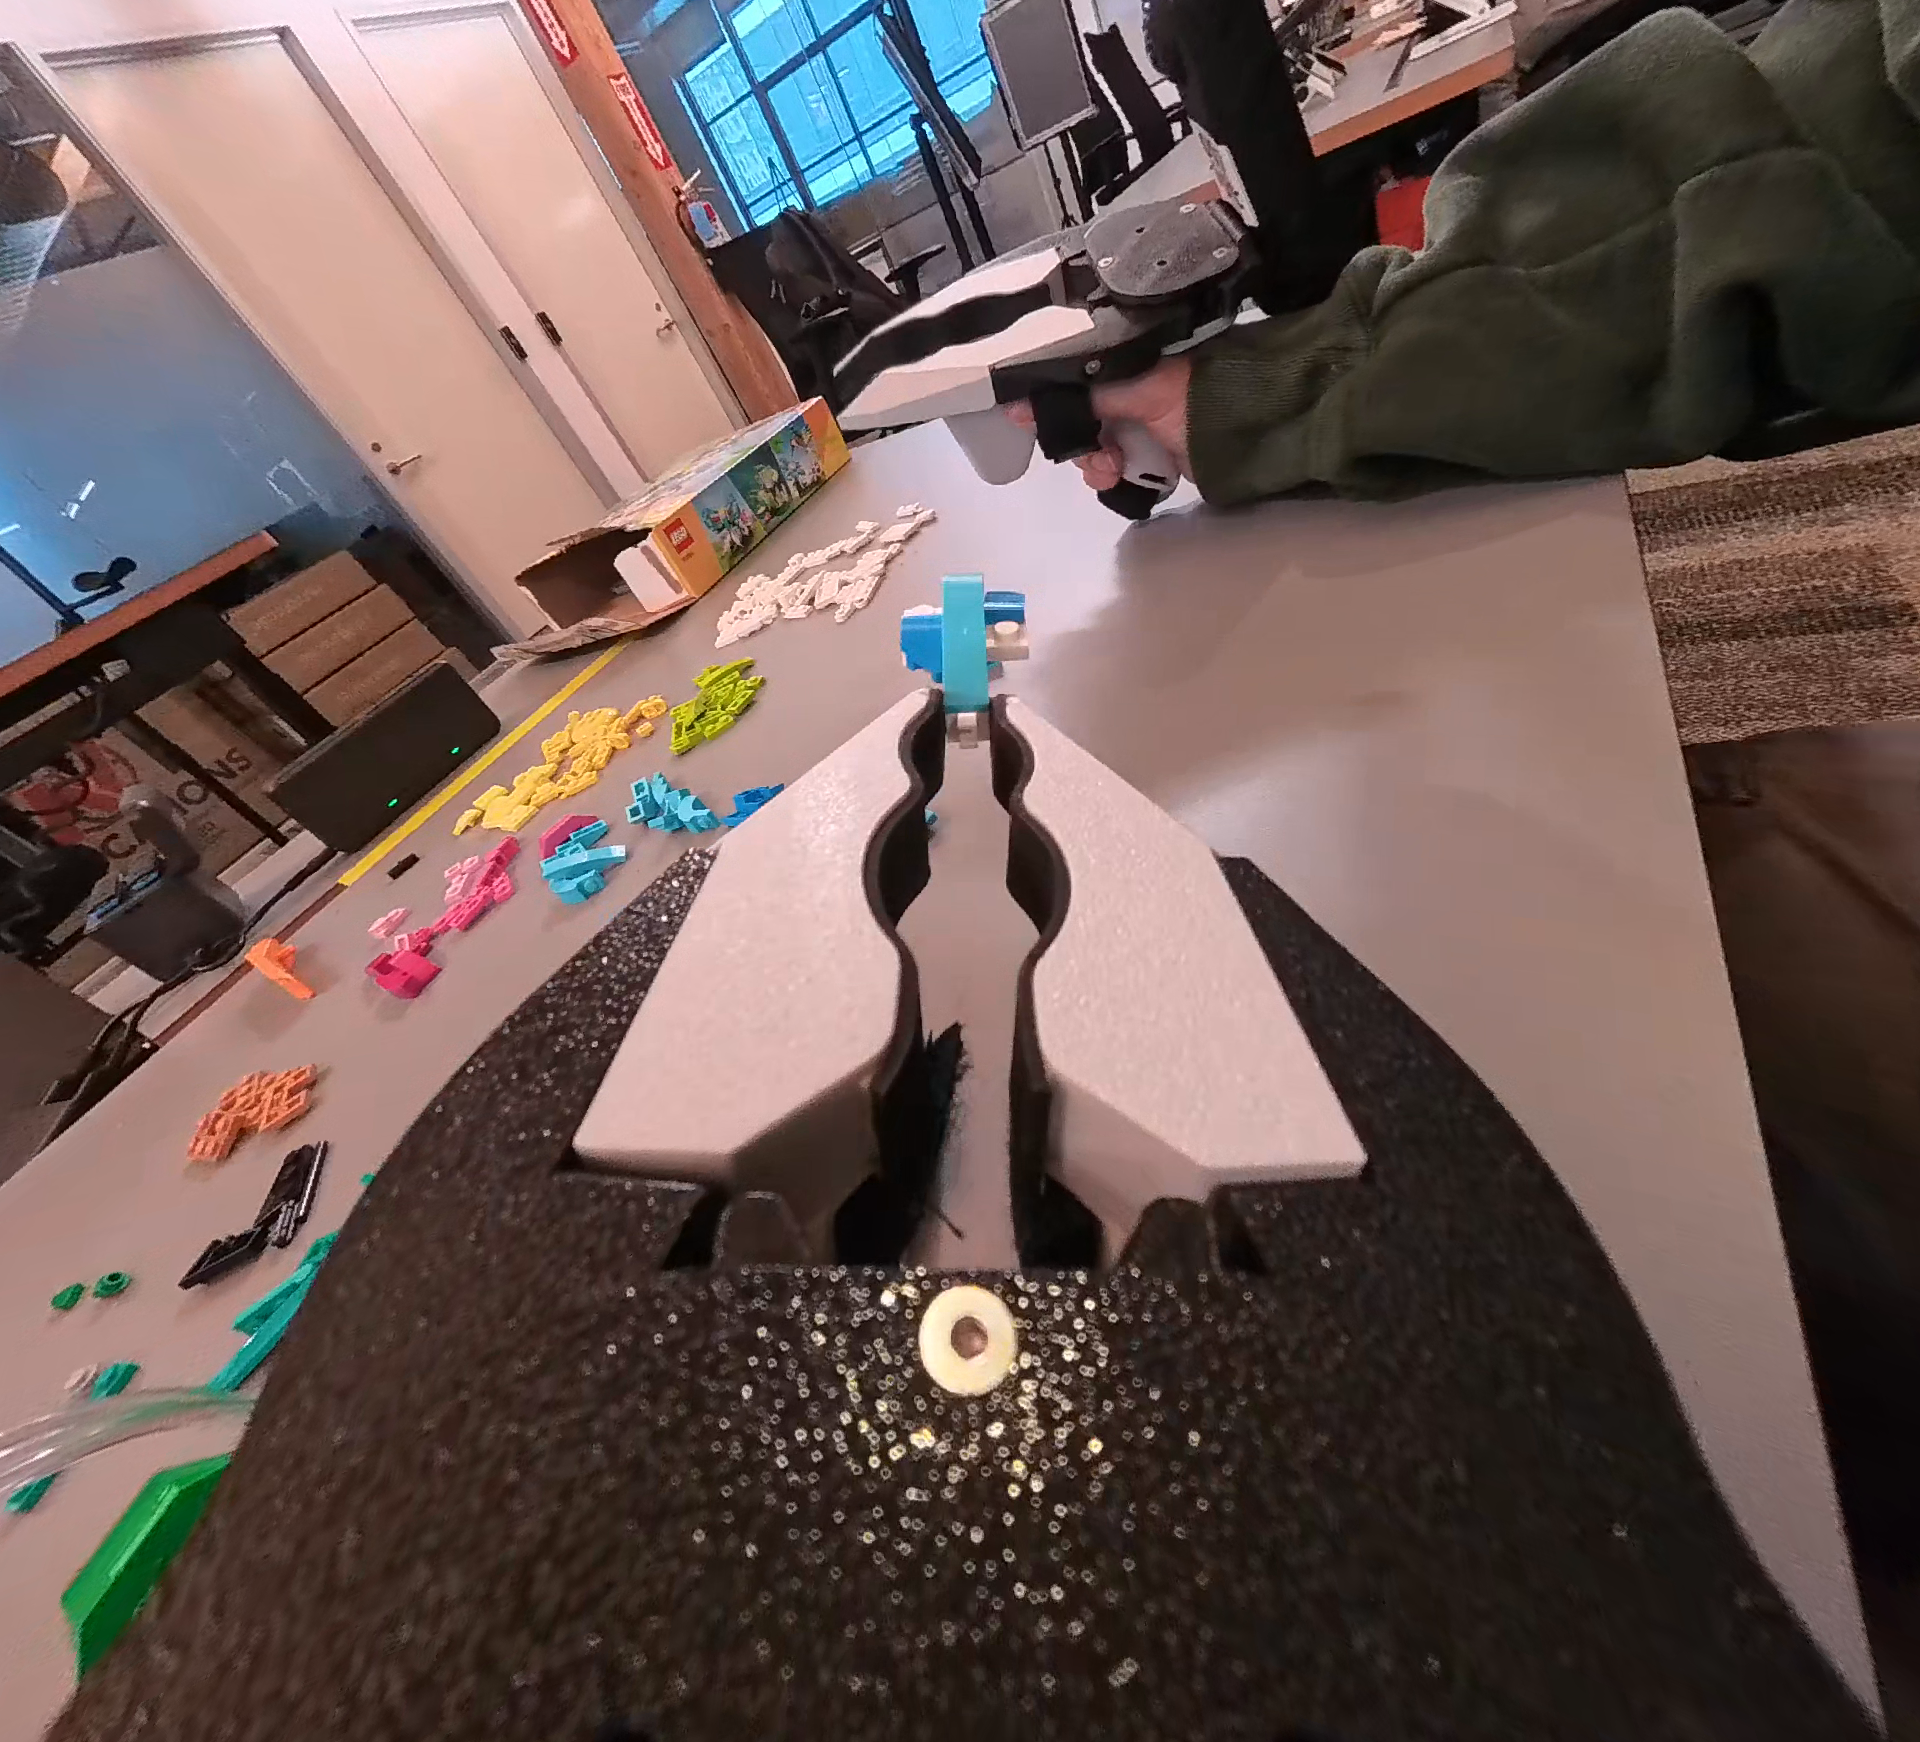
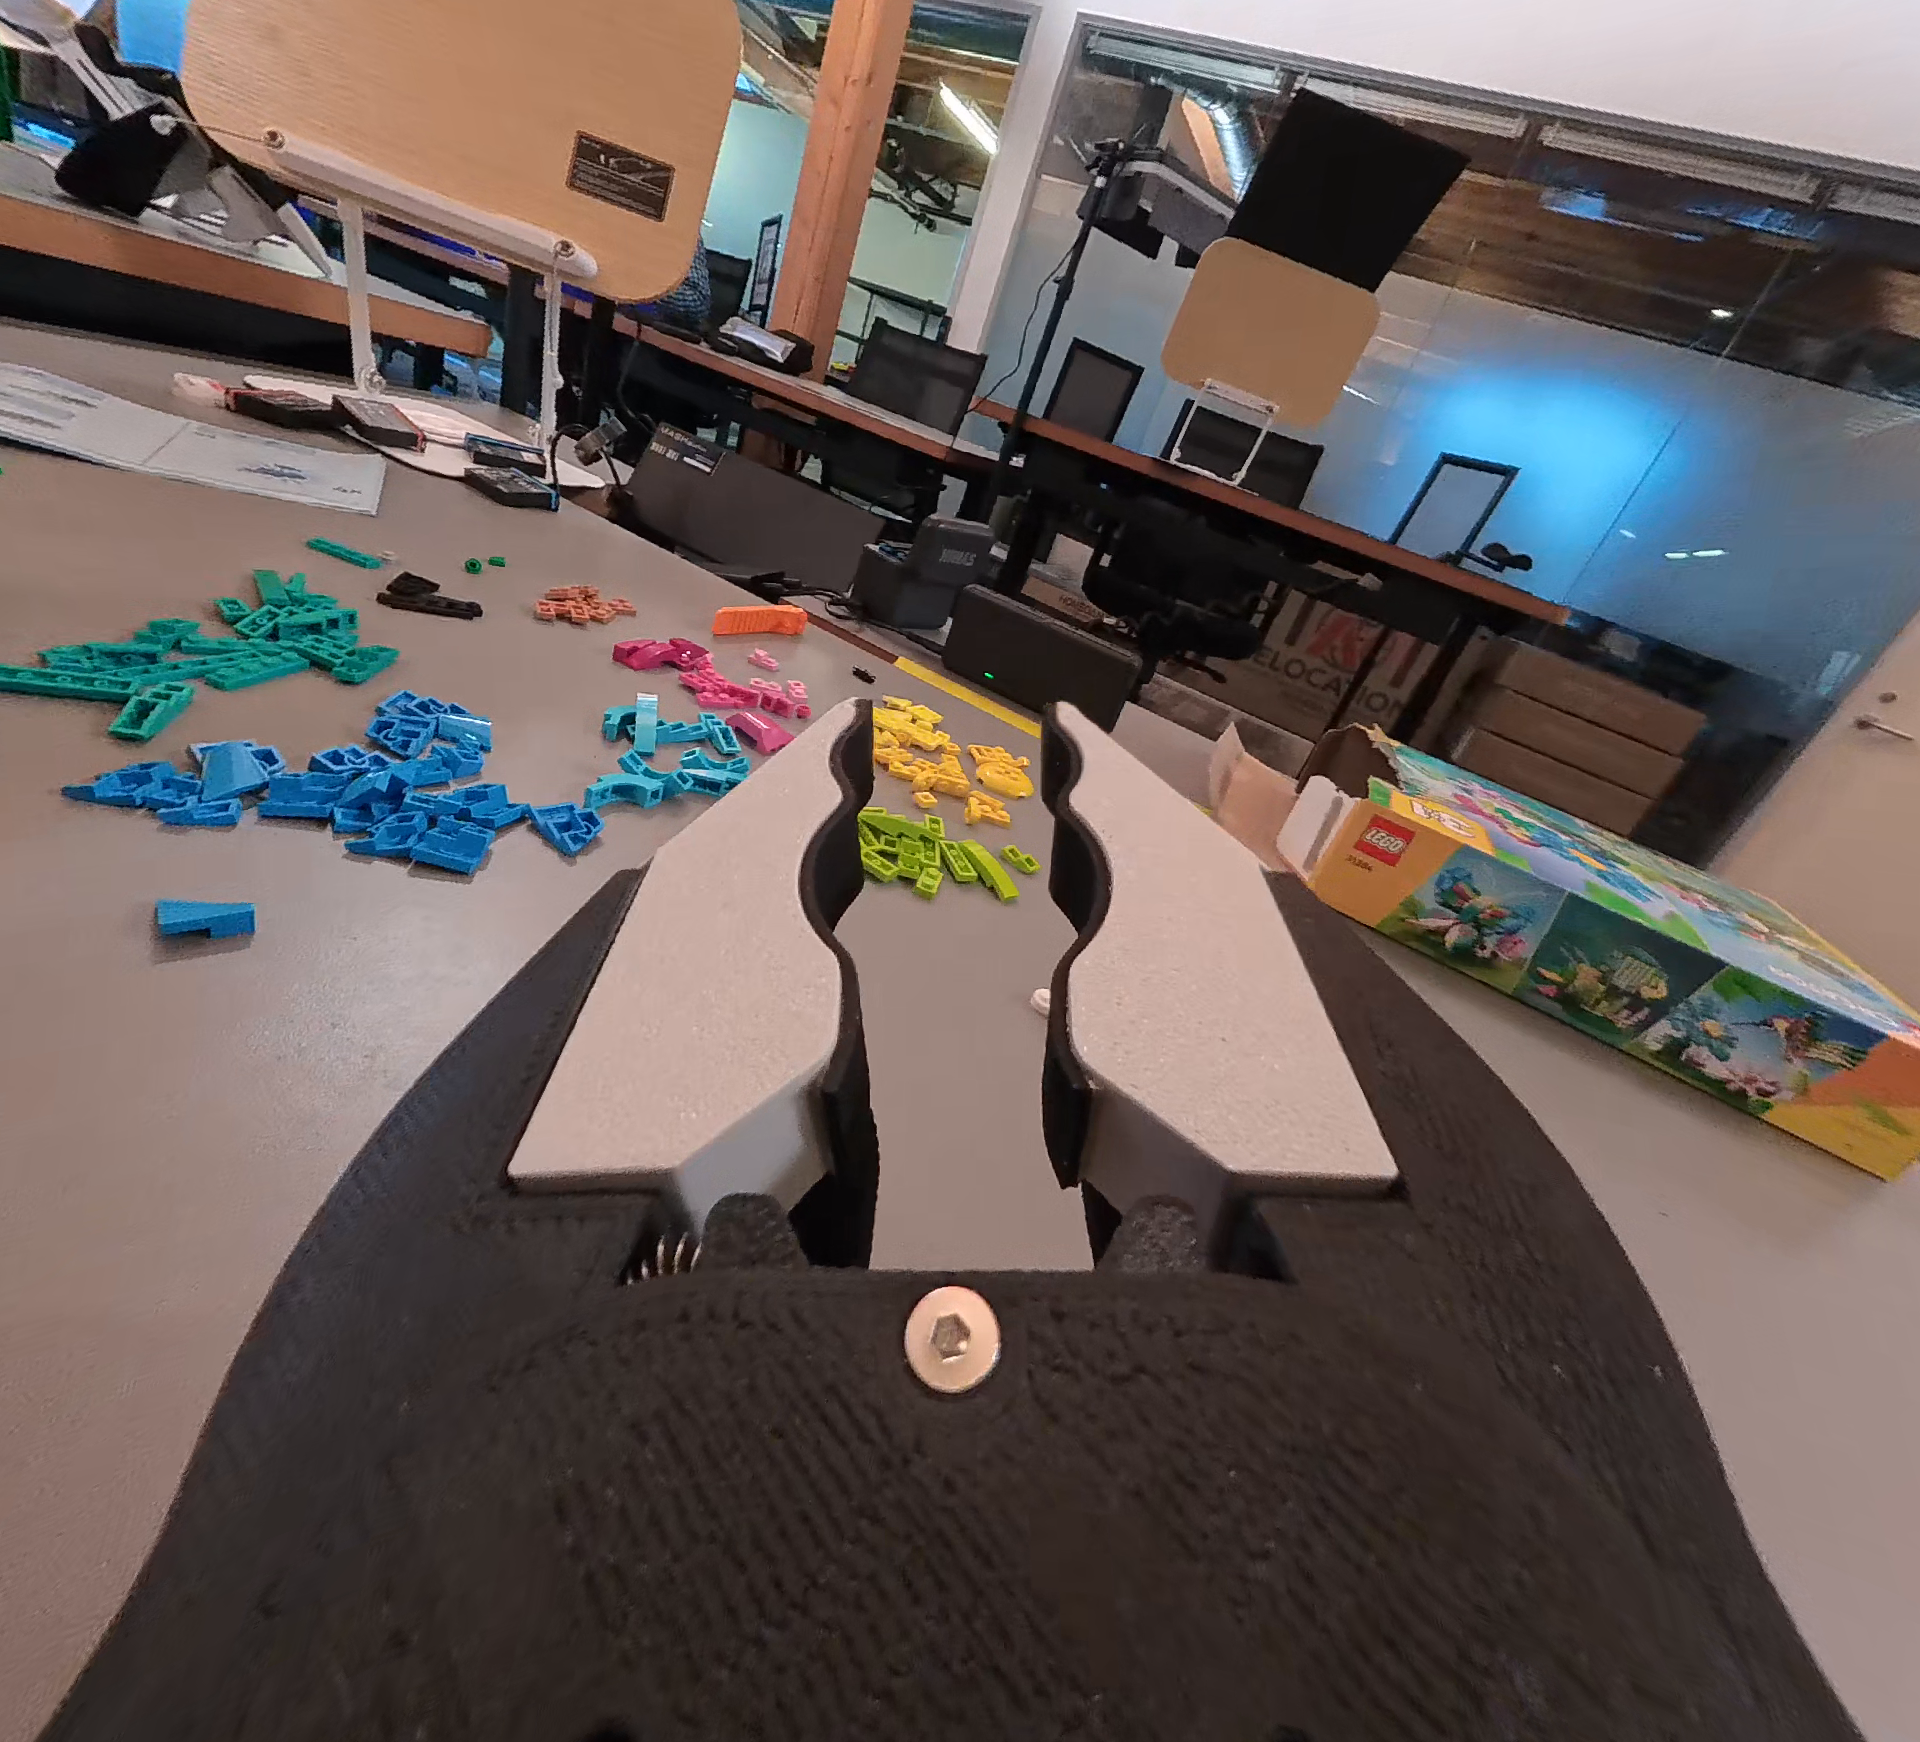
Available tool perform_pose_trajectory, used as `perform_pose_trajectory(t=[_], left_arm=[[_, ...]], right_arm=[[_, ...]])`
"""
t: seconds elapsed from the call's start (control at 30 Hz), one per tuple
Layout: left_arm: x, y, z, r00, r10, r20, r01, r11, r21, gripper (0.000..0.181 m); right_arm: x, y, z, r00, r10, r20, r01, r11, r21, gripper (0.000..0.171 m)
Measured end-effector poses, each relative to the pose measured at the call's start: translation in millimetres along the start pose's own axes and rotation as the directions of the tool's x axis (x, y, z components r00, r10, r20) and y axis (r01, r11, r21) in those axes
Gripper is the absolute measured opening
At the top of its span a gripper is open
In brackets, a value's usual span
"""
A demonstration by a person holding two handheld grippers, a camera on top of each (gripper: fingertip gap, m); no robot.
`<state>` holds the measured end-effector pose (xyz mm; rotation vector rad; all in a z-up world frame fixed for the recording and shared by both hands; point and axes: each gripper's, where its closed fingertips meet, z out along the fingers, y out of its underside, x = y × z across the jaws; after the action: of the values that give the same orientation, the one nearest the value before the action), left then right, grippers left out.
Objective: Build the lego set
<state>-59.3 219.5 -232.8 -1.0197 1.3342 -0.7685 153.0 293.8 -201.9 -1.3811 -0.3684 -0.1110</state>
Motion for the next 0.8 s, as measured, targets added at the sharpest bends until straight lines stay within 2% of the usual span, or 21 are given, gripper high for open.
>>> perform_pose_trajectory(t=[0.8], left_arm=[[2.5,1.4,1.4,1.000,0.025,-0.005,-0.026,1.000,-0.011,0.006]], right_arm=[[-10.6,-1.0,1.2,0.998,-0.025,0.052,0.025,1.000,0.005,0.021]])
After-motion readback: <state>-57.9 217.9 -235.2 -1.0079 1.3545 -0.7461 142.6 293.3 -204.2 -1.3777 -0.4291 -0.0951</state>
